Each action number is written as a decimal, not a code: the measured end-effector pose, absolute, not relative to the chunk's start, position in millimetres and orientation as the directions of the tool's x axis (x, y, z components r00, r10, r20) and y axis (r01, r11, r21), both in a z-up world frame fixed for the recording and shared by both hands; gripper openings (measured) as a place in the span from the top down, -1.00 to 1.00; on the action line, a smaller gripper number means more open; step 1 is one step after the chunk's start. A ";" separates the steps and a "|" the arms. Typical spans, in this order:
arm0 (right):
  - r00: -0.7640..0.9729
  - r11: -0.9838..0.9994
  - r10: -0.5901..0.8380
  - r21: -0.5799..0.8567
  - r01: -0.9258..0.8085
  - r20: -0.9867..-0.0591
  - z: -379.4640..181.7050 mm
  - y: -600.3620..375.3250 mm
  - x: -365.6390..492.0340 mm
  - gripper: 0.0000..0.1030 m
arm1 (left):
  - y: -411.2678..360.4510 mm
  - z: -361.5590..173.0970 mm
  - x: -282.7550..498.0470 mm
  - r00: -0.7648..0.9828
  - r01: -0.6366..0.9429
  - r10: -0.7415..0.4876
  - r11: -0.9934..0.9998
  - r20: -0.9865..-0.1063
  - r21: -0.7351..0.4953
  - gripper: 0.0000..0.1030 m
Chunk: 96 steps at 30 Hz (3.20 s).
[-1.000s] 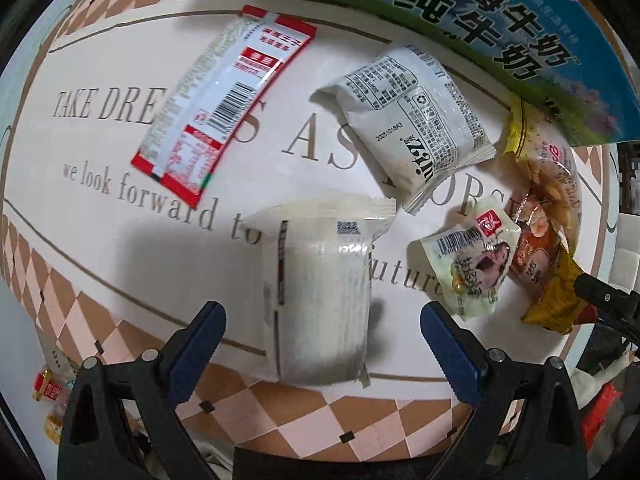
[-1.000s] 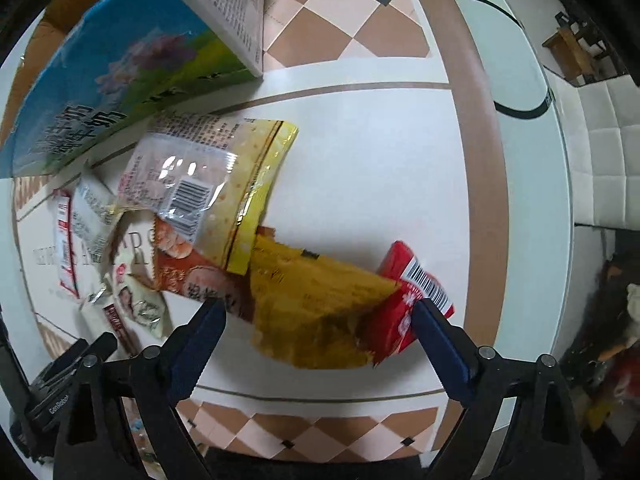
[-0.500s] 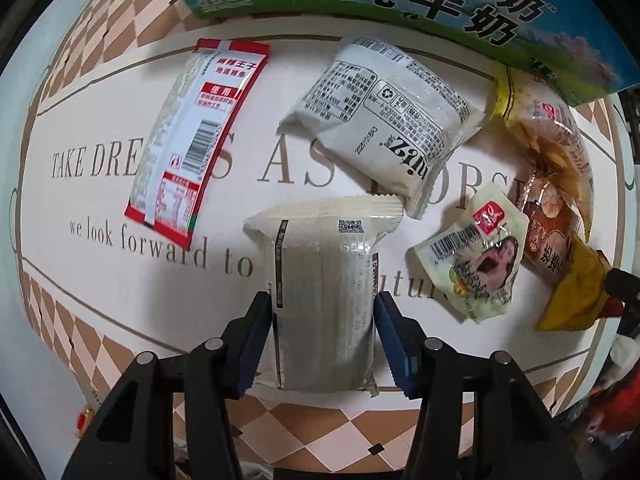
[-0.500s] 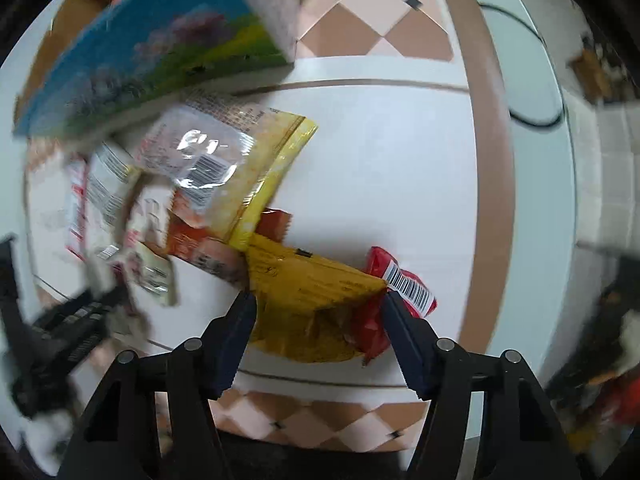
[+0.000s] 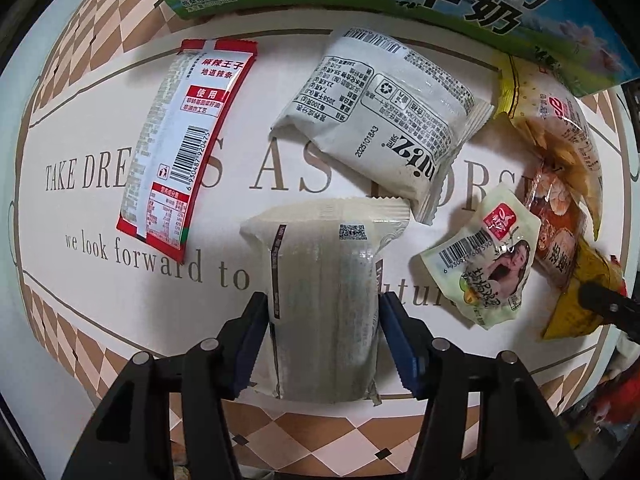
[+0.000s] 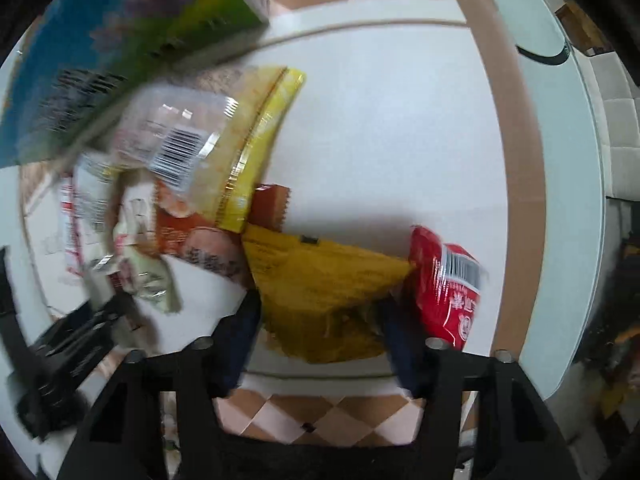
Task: Organize snacks
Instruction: 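Grasp the white bread packet with the left tool while the right tool grasps a yellow packet, then carry the white packet and yellow packet into the box and release, then grasp the red-white spicy strip pack with the left tool while the right tool grasps a white-red snack pouch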
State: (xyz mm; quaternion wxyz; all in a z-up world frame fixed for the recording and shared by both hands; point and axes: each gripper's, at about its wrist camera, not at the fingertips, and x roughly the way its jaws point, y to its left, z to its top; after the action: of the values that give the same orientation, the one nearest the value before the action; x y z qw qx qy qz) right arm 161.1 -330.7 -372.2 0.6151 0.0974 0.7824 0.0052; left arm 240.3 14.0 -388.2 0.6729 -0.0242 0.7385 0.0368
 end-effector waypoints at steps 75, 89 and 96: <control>-0.135 0.946 0.324 0.321 0.045 -0.937 -328.5 -133.9 430.1 -0.56 | 91.4 -314.7 533.7 -0.100 -0.031 -0.106 0.994 -0.989 -0.103 -0.56; -0.092 0.977 0.212 0.212 0.010 -0.973 -300.9 -147.5 419.4 -0.84 | 88.2 -287.6 515.0 -0.013 -0.014 -0.118 0.993 -0.993 -0.118 -0.68; 0.004 0.990 0.138 0.138 -0.034 -0.990 -272.6 -164.2 389.0 -0.84 | 83.8 -255.9 474.7 0.135 -0.022 -0.085 0.996 -0.987 -0.088 -0.68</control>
State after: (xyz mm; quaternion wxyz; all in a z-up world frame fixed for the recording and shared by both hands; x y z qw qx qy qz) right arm 389.0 -164.2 -272.6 0.7074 0.0371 0.7032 0.0606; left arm 474.7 83.8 -255.9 0.7522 -0.0405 0.6573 -0.0209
